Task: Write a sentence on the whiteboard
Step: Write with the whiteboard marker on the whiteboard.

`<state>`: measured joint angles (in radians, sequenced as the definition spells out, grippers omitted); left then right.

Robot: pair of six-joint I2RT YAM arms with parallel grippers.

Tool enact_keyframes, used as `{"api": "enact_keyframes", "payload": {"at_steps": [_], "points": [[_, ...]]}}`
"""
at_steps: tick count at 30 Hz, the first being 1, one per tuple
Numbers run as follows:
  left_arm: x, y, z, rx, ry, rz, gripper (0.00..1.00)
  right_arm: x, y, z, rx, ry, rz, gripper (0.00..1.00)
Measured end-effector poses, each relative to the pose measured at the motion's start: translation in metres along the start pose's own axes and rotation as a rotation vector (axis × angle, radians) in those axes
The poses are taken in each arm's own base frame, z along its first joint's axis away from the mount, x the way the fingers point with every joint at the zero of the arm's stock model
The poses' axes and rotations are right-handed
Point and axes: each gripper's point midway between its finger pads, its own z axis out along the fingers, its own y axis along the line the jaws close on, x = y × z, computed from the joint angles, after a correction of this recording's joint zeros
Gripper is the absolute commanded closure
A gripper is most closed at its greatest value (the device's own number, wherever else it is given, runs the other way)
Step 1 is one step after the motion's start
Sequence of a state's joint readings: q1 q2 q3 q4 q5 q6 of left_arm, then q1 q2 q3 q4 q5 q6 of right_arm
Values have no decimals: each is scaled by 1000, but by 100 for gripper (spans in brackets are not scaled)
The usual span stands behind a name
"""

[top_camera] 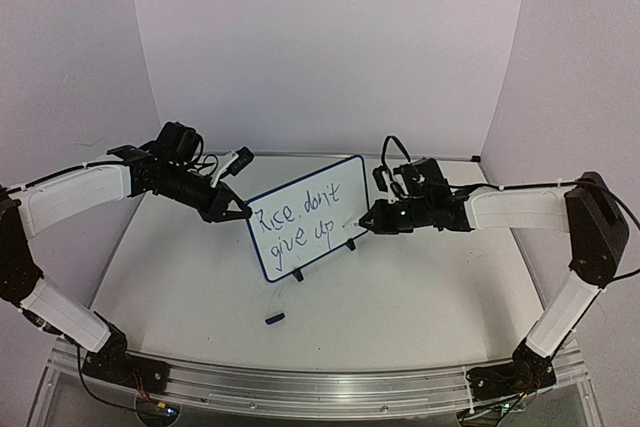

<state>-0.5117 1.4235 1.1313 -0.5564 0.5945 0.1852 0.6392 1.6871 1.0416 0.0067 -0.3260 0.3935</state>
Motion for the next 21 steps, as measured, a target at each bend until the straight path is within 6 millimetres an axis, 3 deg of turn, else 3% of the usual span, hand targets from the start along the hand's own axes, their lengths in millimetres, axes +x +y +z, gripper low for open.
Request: {"api": "enact_keyframes", "payload": {"at_steps": [21], "points": [[0,0,0,1,1,-1,100,-1,0,4,-2,4,1,100]]}}
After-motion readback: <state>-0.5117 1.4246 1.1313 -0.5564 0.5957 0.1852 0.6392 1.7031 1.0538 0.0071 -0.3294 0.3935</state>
